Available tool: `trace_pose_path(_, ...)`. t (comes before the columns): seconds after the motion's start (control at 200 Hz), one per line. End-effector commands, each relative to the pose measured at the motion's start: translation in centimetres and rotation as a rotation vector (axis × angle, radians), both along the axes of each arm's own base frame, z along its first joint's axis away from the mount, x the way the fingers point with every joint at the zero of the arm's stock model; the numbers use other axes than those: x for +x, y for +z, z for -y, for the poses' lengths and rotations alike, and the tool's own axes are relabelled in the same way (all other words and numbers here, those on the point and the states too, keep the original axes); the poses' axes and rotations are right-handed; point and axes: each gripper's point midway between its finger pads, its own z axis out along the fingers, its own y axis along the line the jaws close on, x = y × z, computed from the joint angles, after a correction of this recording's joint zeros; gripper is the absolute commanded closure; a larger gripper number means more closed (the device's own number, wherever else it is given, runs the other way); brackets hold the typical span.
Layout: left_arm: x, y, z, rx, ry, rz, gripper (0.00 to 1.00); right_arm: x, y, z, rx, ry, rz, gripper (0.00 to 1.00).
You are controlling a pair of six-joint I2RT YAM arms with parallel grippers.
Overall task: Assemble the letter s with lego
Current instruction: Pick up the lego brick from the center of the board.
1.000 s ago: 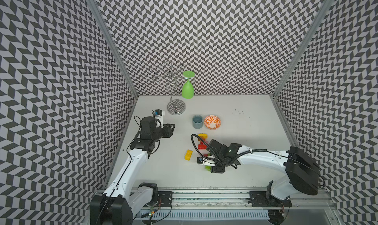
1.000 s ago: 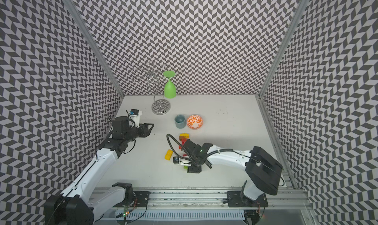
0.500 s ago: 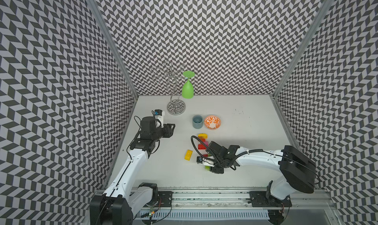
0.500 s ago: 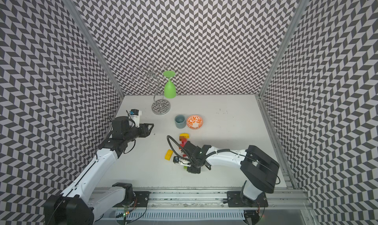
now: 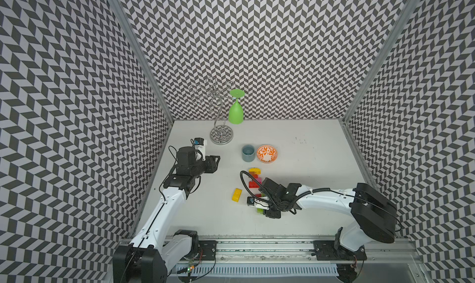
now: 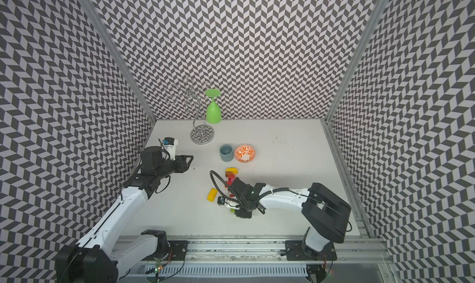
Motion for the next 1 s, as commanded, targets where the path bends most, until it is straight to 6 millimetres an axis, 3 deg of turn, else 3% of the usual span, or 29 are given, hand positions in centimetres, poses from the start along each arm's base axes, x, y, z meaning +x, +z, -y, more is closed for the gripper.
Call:
trace_pose_path(0.0, 0.1, 0.0, 0.0, -0.007, -0.006, 0.006, 0.46, -0.3, -0.5, -0.5, 0.014, 0.018, 0.002, 0.61)
trace_pose_path(0.2, 0.1, 0.0, 0.0, -0.005, -0.006, 0.007, 0.46, -0.2, -0.6, -0.6, 0.011, 0.021, 0.018, 0.53)
trace_pose_path(0.626, 0.0, 0.1, 0.0, -0.004, -0.008, 0.009, 0.46, 0.1, -0.3, -0.8, 0.007, 0.031, 0.027, 0.73)
trace_pose_path(0.726, 0.0, 0.1, 0.0, -0.003, -0.009, 0.01, 0.46, 0.3, 1.7, -0.9, 0.02, 0.045, 0.048, 0.77)
trace_pose_path(0.997, 0.0, 0.2, 0.0, -0.004, -0.008, 0.012, 0.46, 2.4, 10.0, -1.3, 0.092, 0.112, 0.138, 0.85)
